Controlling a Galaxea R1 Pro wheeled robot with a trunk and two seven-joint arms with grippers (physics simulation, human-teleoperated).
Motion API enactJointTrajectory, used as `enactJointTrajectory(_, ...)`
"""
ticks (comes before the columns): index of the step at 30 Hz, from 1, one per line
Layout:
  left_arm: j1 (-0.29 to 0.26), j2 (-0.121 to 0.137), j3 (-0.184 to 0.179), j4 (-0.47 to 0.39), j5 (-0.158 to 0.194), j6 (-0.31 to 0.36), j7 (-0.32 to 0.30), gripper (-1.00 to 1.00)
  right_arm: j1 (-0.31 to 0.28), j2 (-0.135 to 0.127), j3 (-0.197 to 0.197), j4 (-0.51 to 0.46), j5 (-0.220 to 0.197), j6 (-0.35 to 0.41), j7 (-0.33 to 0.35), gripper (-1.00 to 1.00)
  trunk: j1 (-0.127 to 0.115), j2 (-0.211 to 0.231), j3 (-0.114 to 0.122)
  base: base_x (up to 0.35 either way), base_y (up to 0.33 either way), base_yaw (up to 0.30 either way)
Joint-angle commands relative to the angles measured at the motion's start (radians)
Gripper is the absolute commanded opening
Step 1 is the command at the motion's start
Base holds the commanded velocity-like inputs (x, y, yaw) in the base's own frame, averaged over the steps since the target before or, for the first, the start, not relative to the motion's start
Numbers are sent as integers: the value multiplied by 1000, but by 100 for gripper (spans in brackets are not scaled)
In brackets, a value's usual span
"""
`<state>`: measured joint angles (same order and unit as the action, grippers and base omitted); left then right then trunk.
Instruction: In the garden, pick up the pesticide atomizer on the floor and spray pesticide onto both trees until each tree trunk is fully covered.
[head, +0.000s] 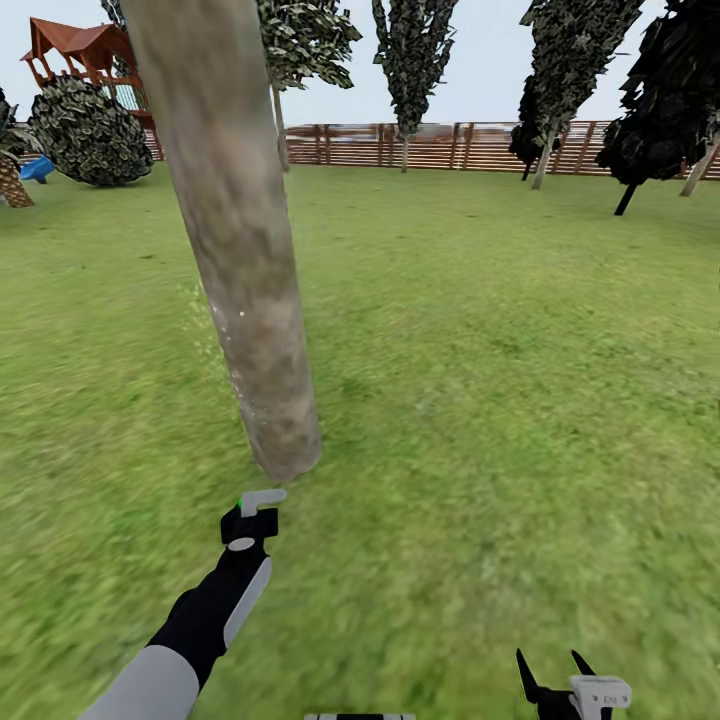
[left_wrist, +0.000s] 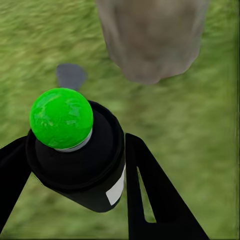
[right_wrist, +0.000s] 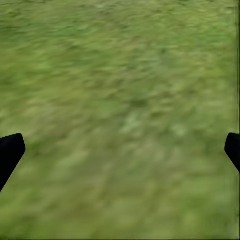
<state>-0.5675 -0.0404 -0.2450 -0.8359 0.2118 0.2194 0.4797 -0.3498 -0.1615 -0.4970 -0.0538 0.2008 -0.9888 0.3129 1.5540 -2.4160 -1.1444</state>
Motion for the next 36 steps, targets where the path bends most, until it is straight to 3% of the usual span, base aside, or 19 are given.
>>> enactJointTrajectory(1, 0, 0, 0, 0, 0, 0, 0, -100, 0, -2, 0, -1, -1, 0, 0, 100, 0, 0, 0, 0, -276, 0)
enactJointTrajectory(9, 0, 1, 3, 0, 2, 0, 0, -100, 0, -7, 0, -3, -1, -1, 0, 100, 0, 0, 0, 0, -276, 9)
enactJointTrajectory(13, 0, 2, 74, 0, -2, 0, -2, -100, 0, -6, 0, -3, -1, -1, 0, 100, 0, 0, 0, 37, -275, 228)
enactJointTrajectory(15, 0, 2, 81, 0, -3, 0, -2, -100, 0, -6, 0, -3, -1, -1, 0, 100, 0, 0, 0, 139, -262, 273)
enactJointTrajectory(36, 0, -2, 79, -9, 4, 1, -8, -100, 0, -9, 0, -3, -1, -1, 0, 100, 0, 0, 0, 120, -216, 267)
